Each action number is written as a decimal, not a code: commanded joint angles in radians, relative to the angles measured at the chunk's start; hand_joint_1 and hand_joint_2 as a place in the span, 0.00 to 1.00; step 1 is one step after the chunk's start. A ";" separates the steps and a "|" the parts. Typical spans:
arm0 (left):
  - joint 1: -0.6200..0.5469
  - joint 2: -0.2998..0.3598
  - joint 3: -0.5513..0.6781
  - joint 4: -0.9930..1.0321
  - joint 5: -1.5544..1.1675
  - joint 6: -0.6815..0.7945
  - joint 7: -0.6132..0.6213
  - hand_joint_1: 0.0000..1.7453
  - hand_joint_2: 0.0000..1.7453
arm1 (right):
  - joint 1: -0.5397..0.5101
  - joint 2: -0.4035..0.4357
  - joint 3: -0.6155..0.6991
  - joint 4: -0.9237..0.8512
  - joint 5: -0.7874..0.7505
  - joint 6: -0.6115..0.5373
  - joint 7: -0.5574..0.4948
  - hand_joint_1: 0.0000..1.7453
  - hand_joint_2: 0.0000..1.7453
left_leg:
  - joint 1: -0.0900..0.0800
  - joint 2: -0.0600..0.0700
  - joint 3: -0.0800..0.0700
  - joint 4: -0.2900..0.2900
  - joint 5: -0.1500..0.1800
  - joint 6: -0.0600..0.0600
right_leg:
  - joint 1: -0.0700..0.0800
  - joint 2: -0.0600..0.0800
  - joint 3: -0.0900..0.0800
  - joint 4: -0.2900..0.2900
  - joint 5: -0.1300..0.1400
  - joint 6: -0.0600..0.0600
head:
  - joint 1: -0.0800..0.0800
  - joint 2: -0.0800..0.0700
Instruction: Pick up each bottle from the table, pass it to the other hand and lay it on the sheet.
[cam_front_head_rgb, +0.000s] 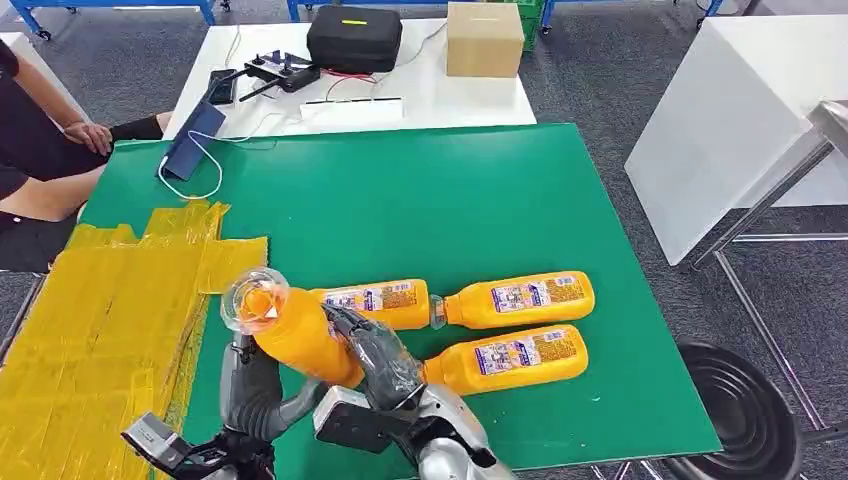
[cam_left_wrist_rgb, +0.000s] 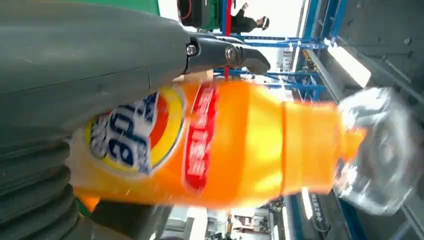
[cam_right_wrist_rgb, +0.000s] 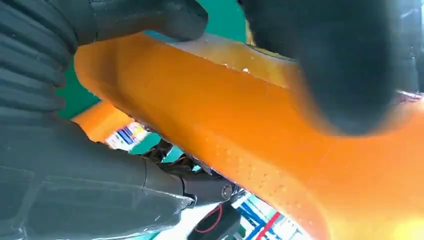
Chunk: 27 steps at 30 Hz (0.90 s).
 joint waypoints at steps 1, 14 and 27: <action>-0.046 0.049 -0.029 0.089 -0.013 0.004 -0.035 0.00 1.00 | -0.115 -0.006 0.072 0.118 0.000 0.025 0.015 1.00 1.00 | 0.002 0.000 0.004 -0.001 -0.001 -0.002 | 0.001 0.001 0.004 -0.001 -0.001 -0.001 | 0.000 0.000; -0.046 0.051 -0.029 0.090 -0.016 0.004 -0.035 0.00 1.00 | -0.121 -0.002 0.106 0.134 0.016 0.035 0.024 1.00 1.00 | 0.000 0.000 0.000 -0.001 0.000 -0.001 | 0.000 0.001 0.001 0.000 0.000 0.000 | 0.000 0.000; -0.049 0.028 0.028 0.091 0.046 -0.027 -0.035 1.00 1.00 | -0.191 0.037 0.271 0.283 0.087 0.097 0.042 1.00 1.00 | 0.001 0.001 0.002 -0.001 -0.001 -0.001 | 0.001 0.001 0.002 -0.001 0.000 -0.001 | 0.000 0.000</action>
